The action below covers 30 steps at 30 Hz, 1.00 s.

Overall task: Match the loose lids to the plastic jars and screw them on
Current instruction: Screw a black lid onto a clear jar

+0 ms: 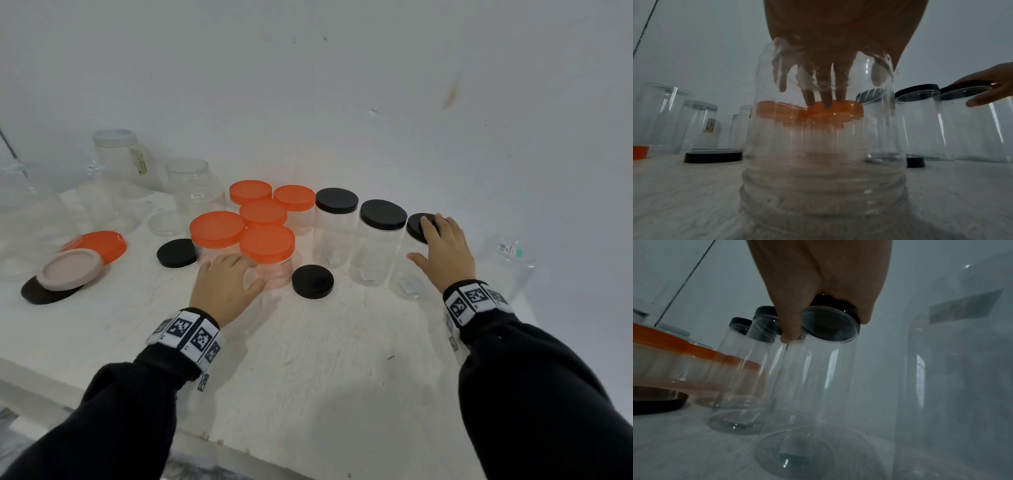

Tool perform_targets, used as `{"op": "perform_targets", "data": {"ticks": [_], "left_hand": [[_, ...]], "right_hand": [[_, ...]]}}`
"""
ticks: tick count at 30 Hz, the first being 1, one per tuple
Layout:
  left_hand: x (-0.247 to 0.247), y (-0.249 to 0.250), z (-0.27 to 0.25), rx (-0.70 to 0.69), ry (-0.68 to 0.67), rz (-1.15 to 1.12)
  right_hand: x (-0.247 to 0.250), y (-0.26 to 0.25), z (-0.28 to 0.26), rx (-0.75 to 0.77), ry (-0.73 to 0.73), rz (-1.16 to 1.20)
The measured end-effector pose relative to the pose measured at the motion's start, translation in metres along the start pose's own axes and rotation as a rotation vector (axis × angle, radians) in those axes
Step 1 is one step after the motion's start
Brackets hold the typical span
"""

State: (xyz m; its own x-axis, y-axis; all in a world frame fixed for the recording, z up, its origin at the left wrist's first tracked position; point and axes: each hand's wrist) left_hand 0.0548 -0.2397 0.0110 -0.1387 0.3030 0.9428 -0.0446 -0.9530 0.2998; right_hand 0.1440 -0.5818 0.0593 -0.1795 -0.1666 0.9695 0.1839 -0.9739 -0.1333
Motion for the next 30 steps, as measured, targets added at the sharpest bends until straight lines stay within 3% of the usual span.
{"op": "perform_targets", "data": {"ticks": [14, 19, 23, 30], "left_hand": [[0.005, 0.003, -0.004, 0.026, -0.035, -0.007], [0.004, 0.002, -0.004, 0.023, -0.026, -0.010], [0.003, 0.001, -0.003, 0.019, 0.008, -0.032], [0.016, 0.010, -0.007, -0.110, 0.097, -0.199]], "right_hand": [[0.015, -0.010, 0.005, -0.083, -0.126, -0.224], [0.033, 0.004, -0.014, -0.060, -0.050, -0.201], [0.047, 0.034, -0.026, -0.133, 0.022, -0.118], [0.039, 0.066, -0.032, -0.252, -0.165, -0.192]]}}
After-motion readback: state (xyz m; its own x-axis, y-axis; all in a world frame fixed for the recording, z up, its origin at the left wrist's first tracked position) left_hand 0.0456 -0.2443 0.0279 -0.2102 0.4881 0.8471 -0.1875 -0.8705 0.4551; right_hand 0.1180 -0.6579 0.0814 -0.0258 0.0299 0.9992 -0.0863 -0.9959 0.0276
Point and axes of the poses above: each hand's wrist, its own z-axis towards the middle knuckle, its own x-axis out of the back of the hand, y = z × x, and after that the axes turned 10 degrees about -y, right-handed
